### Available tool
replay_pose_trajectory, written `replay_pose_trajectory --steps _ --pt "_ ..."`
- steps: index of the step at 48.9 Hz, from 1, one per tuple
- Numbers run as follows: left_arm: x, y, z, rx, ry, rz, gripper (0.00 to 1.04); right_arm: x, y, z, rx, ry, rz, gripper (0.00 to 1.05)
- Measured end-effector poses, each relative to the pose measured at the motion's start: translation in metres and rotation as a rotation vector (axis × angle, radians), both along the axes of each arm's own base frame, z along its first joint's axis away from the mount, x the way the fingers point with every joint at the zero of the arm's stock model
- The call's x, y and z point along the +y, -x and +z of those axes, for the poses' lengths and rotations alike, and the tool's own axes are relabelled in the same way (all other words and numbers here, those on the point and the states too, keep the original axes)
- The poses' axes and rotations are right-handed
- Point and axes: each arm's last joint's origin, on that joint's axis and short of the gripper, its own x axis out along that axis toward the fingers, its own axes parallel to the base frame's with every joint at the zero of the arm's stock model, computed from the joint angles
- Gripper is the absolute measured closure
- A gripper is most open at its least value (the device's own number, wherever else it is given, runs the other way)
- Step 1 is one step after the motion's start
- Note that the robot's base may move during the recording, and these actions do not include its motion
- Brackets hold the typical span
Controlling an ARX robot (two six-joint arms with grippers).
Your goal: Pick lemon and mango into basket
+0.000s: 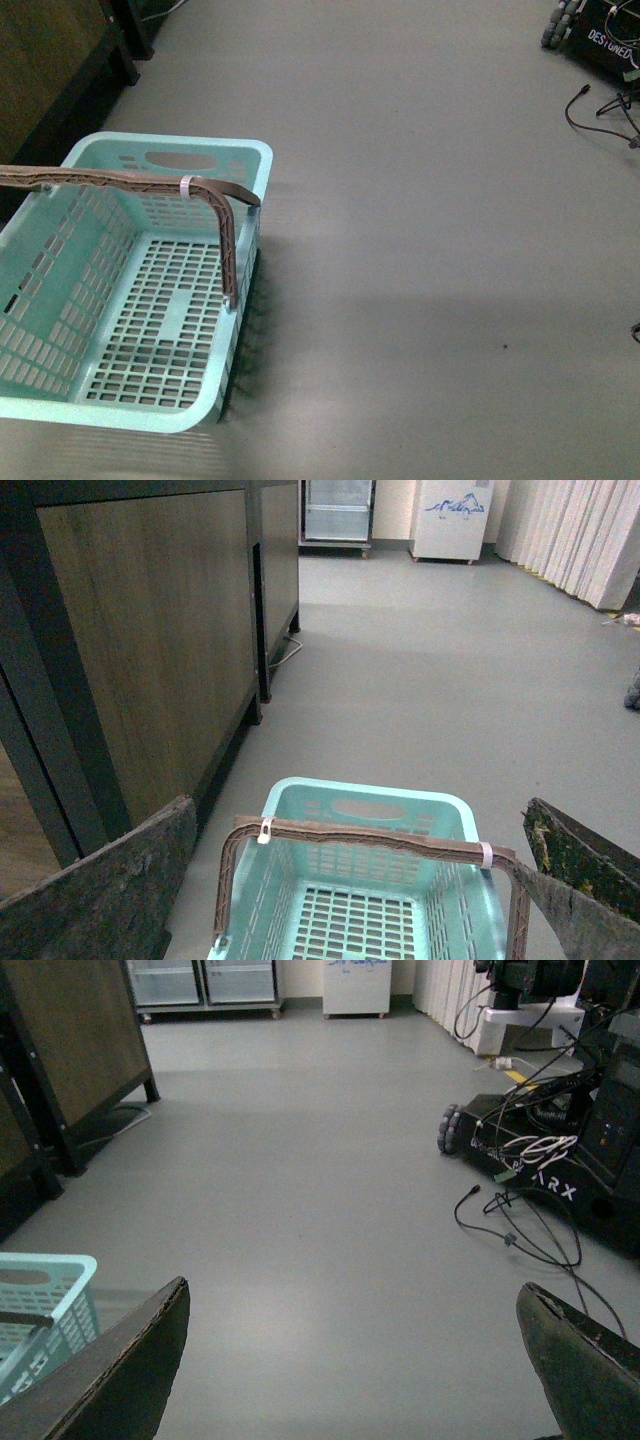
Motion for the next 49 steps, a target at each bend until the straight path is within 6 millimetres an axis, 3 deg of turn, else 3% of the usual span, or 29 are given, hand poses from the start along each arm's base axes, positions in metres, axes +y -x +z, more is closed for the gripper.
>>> replay_pose_trajectory --steps 5,9,12,19,27,40,49 --pt "0.0 0.0 -0.001 0.03 0.018 -0.003 0.07 0.0 0.0 0.0 0.0 0.0 0.0 0.09" --pt "-0.003 -0.002 0.001 0.322 0.2 0.002 0.07 0.0 0.0 0.0 0.0 0.0 0.0 0.09" --pt "-0.004 -0.007 0.002 0.444 0.337 0.021 0.07 0.0 0.0 0.0 0.0 0.0 0.0 0.09" --pt "-0.001 -0.021 0.006 0.504 0.651 0.09 0.07 0.0 0.0 0.0 0.0 0.0 0.0 0.09" --pt "0.006 -0.067 -0.014 0.524 0.975 0.254 0.07 0.0 0.0 0.0 0.0 0.0 0.0 0.09" --pt "-0.029 -0.172 -0.065 0.572 1.13 0.346 0.07 0.0 0.0 0.0 0.0 0.0 0.0 0.09" --pt "-0.046 -0.211 -0.09 0.614 1.144 0.384 0.07 0.0 0.0 0.0 0.0 0.0 0.0 0.09"
